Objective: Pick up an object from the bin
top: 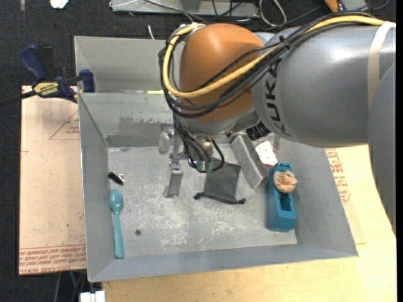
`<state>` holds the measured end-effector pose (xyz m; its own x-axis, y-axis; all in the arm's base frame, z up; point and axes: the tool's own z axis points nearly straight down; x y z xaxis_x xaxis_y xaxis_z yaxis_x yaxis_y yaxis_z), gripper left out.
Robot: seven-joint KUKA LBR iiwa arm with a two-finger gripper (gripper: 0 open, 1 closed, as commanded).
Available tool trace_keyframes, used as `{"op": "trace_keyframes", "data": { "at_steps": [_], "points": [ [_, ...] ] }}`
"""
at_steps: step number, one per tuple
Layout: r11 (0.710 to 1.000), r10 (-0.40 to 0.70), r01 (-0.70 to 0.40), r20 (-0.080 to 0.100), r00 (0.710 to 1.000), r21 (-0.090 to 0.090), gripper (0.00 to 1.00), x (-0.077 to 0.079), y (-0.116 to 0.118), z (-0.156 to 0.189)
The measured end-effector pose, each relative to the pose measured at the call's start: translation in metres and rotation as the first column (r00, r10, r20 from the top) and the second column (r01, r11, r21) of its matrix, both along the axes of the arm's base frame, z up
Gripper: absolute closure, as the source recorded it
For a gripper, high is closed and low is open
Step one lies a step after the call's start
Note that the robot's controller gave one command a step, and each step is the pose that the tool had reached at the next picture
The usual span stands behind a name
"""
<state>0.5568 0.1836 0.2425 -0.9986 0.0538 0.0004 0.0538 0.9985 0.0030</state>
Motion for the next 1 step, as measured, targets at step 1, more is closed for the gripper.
{"op": "trace_keyframes", "data": {
  "at_steps": [1],
  "points": [
    [0.998,0.055,-0.055,0.01,0.998,0.003,0.0,-0.0004,0.0038,0.0712]
  ]
}}
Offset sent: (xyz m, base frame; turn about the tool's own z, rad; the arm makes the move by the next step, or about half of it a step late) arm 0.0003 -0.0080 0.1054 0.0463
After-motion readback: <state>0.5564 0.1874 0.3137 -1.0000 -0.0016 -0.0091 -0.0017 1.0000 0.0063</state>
